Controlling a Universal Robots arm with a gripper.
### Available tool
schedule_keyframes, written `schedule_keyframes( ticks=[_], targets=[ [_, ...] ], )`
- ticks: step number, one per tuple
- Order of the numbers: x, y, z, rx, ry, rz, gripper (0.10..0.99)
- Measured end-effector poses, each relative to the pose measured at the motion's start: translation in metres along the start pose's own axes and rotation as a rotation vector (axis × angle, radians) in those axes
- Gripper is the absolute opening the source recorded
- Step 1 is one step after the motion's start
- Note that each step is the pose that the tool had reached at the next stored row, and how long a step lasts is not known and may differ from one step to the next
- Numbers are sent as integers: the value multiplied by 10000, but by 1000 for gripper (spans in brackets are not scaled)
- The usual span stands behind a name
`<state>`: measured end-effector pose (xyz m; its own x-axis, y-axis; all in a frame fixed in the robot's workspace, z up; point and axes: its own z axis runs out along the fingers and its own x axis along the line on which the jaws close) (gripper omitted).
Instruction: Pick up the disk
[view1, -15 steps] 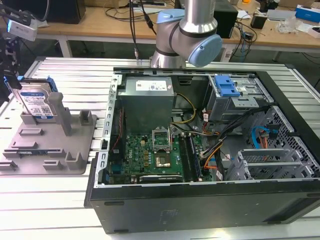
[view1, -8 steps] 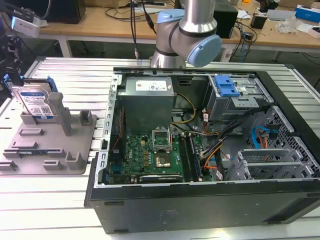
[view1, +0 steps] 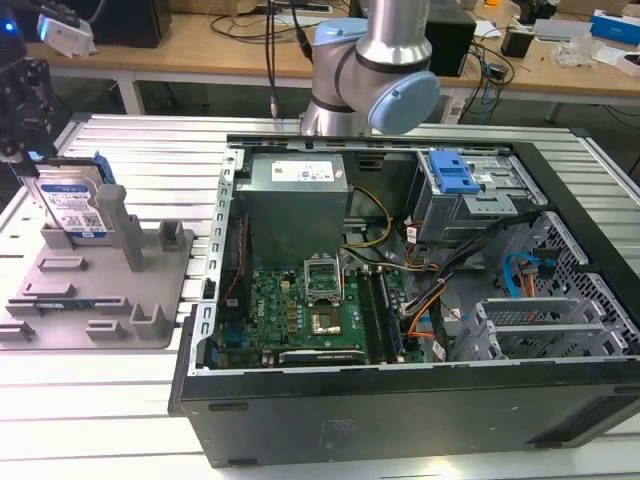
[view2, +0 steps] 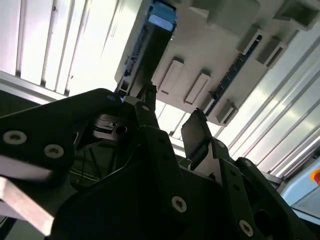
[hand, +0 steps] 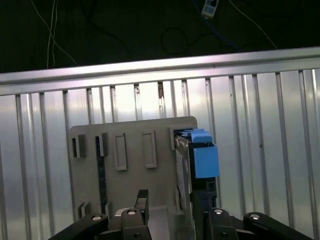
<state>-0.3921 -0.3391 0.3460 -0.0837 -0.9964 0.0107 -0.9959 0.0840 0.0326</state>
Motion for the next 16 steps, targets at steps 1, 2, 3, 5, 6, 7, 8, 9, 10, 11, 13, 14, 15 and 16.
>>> schedule_keyframes(
  ticks=[1, 2, 3, 5, 6, 7, 8, 9, 10, 11, 13, 14, 15, 16],
  targets=[
    [-46, 3, 0, 3, 2, -10, 482],
    [-110, 10, -1, 5, 8, -22, 482],
    [-148, 17, -1, 6, 16, -29, 482],
    [-224, 51, 4, 8, 44, -44, 482],
    [-236, 75, 12, 10, 52, -46, 482],
    [-243, 108, 25, 17, 53, -48, 482],
    [-244, 136, 37, 25, 53, -51, 482],
    [-242, 163, 50, 32, 53, -59, 482],
    [-241, 177, 60, 39, 53, -78, 482],
    [-240, 183, 69, 46, 53, -108, 482],
    [-240, 187, 83, 54, 59, -303, 482],
    [-240, 188, 90, 59, 62, -408, 482],
    [-240, 189, 96, 61, 65, -504, 482],
    [-240, 195, 103, 62, 68, -594, 482]
  ],
)
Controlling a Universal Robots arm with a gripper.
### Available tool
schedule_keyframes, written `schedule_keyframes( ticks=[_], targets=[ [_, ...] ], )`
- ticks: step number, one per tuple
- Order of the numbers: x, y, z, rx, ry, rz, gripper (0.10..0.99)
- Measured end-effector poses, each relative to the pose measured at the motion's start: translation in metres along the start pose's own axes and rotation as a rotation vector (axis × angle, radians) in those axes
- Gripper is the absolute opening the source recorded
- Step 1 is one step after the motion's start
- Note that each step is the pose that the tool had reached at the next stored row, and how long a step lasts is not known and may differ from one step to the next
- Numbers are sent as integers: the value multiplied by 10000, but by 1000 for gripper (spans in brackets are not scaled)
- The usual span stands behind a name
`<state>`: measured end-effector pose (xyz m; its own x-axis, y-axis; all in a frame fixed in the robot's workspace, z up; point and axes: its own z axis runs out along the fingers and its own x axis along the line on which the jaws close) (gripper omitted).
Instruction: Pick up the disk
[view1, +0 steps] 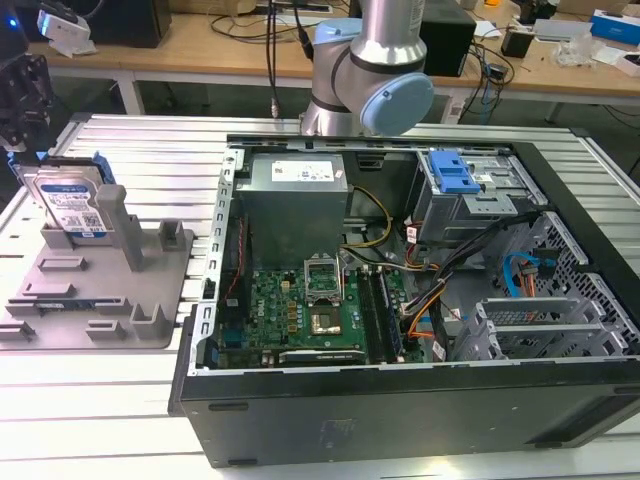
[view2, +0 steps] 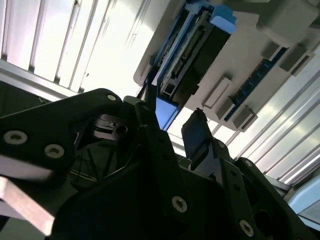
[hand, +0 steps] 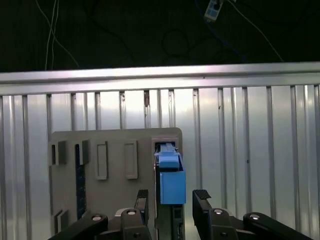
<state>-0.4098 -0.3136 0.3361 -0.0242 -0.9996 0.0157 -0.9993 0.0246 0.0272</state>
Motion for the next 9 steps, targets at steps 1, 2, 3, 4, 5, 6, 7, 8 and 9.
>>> schedule_keyframes(
  ticks=[1, 2, 3, 4, 5, 6, 7, 8, 9],
  targets=[
    [0, 6, 7, 3, 1, -43, 482],
    [1, 24, 19, 6, 3, -119, 482],
    [1, 56, 32, 10, 4, -177, 482],
    [2, 82, 42, 14, 5, -208, 482],
    [2, 101, 46, 18, 5, -231, 482],
    [3, 102, 48, 21, 6, -240, 482],
    [3, 102, 49, 23, 7, -245, 482],
    [3, 102, 50, 24, 6, -245, 482],
    [3, 102, 50, 24, 6, -245, 482]
  ],
)
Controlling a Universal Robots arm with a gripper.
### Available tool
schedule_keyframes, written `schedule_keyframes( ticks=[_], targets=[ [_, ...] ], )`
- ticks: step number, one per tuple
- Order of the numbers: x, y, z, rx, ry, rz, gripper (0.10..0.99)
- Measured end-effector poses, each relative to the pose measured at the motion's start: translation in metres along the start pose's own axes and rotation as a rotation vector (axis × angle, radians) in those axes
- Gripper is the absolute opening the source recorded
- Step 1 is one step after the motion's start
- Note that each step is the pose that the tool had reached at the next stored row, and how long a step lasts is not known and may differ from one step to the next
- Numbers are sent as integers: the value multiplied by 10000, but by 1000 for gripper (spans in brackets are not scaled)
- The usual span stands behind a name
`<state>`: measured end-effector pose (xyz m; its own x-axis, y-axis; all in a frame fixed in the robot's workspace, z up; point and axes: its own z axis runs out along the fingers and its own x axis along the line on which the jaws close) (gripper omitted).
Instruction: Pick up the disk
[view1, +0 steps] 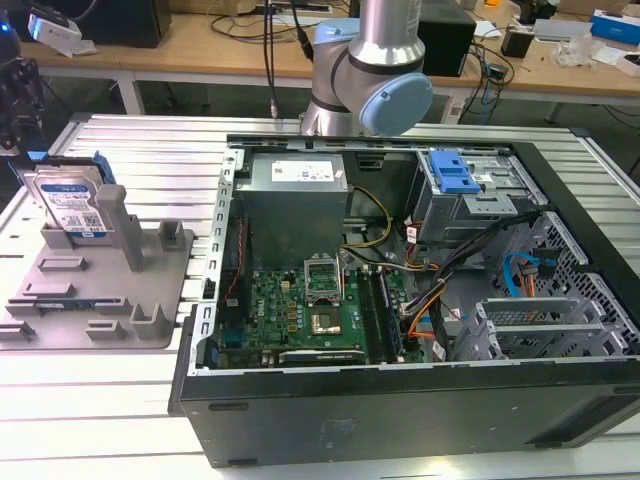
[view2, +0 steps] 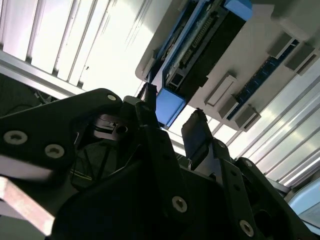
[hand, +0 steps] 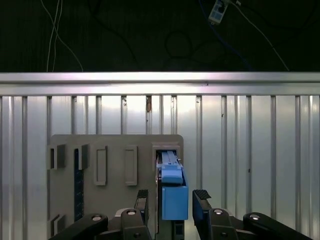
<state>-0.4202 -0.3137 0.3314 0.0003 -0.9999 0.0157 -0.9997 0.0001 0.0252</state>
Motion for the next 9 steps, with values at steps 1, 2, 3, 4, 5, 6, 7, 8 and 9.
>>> schedule_keyframes(
  ticks=[1, 2, 3, 4, 5, 6, 7, 8, 9],
  targets=[
    [0, 0, 0, 0, 0, 0, 482],
    [0, 0, 1, 1, 0, -1, 482],
    [0, 0, 3, 0, 1, -1, 482],
    [-1, -1, 5, 0, 1, -1, 482],
    [-2, -1, 7, 1, 1, 0, 482],
    [-6, -3, 11, 2, 2, 0, 482],
    [-9, -6, 14, 1, 2, 0, 482],
    [-9, -8, 18, 1, 4, -1, 482],
    [-9, -9, 21, 0, 7, -1, 482]
  ],
)
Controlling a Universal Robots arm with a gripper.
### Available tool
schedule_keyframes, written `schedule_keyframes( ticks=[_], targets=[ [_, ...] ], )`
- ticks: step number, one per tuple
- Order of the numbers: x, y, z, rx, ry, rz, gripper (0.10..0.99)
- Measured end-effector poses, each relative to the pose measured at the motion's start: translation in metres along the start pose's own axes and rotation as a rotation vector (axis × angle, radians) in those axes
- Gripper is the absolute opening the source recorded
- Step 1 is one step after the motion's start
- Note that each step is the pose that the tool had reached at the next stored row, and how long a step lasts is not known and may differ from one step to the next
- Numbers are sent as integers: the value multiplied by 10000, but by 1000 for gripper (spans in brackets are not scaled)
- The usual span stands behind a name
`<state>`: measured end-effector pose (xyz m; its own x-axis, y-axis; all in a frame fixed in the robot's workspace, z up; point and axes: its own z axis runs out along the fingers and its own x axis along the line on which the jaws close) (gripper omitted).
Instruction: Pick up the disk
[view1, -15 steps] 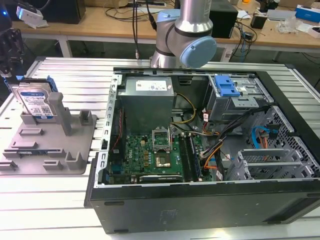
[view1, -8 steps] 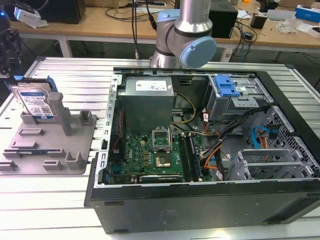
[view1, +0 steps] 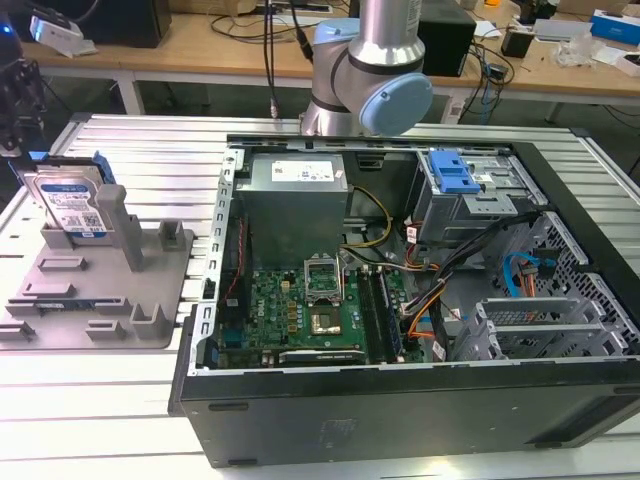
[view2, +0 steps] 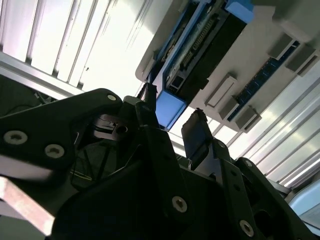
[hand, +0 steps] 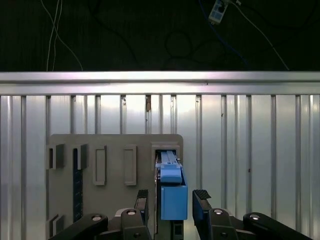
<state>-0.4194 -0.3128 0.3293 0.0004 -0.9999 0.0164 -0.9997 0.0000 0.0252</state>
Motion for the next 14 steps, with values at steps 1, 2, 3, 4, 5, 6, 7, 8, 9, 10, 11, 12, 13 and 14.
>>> schedule_keyframes(
  ticks=[1, 2, 3, 4, 5, 6, 7, 8, 9, 10, 11, 12, 13, 14],
  targets=[
    [-1, -1, 7, 0, 3, 1, 482],
    [-1, -3, 17, 0, 7, 1, 482],
    [-2, -7, 31, 0, 10, 3, 482],
    [-2, -9, 37, 0, 11, 3, 482],
    [-1, -12, 41, 0, 12, 2, 482],
    [-2, -15, 48, 0, 13, 2, 482],
    [-2, -17, 53, 1, 14, 2, 482],
    [-2, -18, 62, 2, 14, 2, 482],
    [-2, -19, 69, 3, 15, 1, 482],
    [-2, -19, 82, 1, 19, 1, 482],
    [-2, -20, 108, 1, 22, 1, 482],
    [-2, -21, 122, 1, 23, 1, 482],
    [-2, -21, 131, 1, 23, 1, 482],
    [-2, -21, 139, 1, 24, 1, 482]
  ],
)
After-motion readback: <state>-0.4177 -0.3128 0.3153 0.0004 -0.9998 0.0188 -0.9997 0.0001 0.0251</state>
